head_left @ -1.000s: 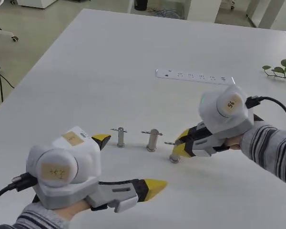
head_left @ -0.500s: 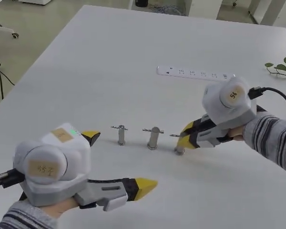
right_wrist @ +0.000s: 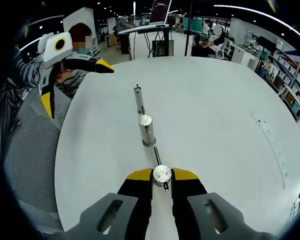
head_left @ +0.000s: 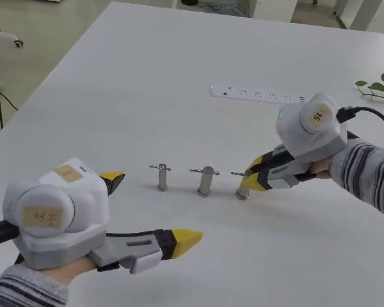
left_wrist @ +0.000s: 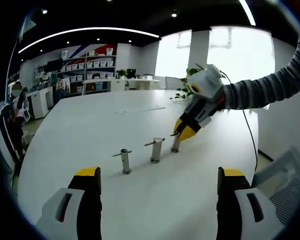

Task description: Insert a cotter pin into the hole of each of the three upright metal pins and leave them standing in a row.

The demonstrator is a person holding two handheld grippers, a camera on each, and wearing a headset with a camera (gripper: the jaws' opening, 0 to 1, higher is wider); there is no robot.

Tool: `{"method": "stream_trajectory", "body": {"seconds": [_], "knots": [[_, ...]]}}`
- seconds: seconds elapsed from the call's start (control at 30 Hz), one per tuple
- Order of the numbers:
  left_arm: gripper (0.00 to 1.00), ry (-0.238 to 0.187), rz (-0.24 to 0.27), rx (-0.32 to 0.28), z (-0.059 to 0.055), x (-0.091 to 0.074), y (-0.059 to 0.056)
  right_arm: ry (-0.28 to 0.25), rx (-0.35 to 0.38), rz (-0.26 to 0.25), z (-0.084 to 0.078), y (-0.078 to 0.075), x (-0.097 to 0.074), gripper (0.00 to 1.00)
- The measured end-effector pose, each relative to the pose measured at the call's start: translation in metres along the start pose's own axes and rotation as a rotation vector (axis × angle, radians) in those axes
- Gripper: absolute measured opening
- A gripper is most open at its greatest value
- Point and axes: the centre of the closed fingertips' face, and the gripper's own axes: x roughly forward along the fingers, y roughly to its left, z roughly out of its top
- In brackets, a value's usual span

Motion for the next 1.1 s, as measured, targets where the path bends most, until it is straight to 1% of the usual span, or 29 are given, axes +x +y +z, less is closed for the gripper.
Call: {"method": "stream_trajectory", "body": {"seconds": [0.1,0.17,0.23,0.3,0.37,0.47,0.53,0.63,0.7,0.83,0.87,0.9,0.93,1.03,1.1], "knots": [[0.96,-0.002,0.002,-0.012,0.000,-0.001,0.002,-0.001,-0.014,0.008,0.000,0.001,0.000,0.09],[0.96,-0.002,0.005,-0.017,0.000,-0.002,0.004,-0.002,-0.008,0.011,0.000,0.000,0.000,0.09],[0.96,-0.002,0.006,-0.020,0.000,-0.002,0.004,-0.002,-0.027,0.019,0.000,0.000,0.000,0.09],[0.96,-0.003,0.008,-0.023,0.000,-0.003,0.005,-0.002,-0.015,0.019,0.000,0.000,0.000,0.09],[0.96,-0.003,0.007,-0.025,0.000,-0.003,0.005,0.001,-0.044,0.016,0.000,0.000,0.000,0.09],[0.96,0.001,0.008,-0.026,-0.001,-0.003,0.006,0.004,-0.051,0.011,0.000,0.000,0.000,0.09],[0.96,0.000,0.008,-0.024,0.000,-0.003,0.006,-0.001,-0.042,0.012,0.001,-0.001,0.000,0.10],[0.96,-0.003,0.012,-0.024,0.000,-0.003,0.008,0.009,-0.054,-0.019,0.000,-0.003,-0.002,0.13],[0.95,0.000,0.019,-0.028,0.001,-0.004,0.010,0.008,-0.056,-0.030,0.000,-0.003,-0.004,0.19],[0.95,-0.008,0.028,-0.040,0.003,-0.005,0.014,-0.020,-0.007,-0.070,0.002,-0.002,-0.012,0.28],[0.95,-0.009,0.030,-0.042,0.003,-0.006,0.015,-0.029,0.026,-0.083,0.002,-0.001,-0.014,0.29],[0.95,-0.011,0.032,-0.043,0.004,-0.006,0.015,-0.038,0.042,-0.089,0.002,0.000,-0.016,0.31],[0.95,-0.012,0.033,-0.042,0.005,-0.007,0.015,-0.055,0.061,-0.102,0.004,0.001,-0.017,0.32],[0.93,-0.008,0.039,-0.044,0.007,-0.009,0.016,-0.112,0.156,-0.133,0.008,0.005,-0.025,0.34],[0.93,-0.006,0.043,-0.046,0.008,-0.010,0.017,-0.137,0.175,-0.146,0.010,0.008,-0.030,0.36]]}}
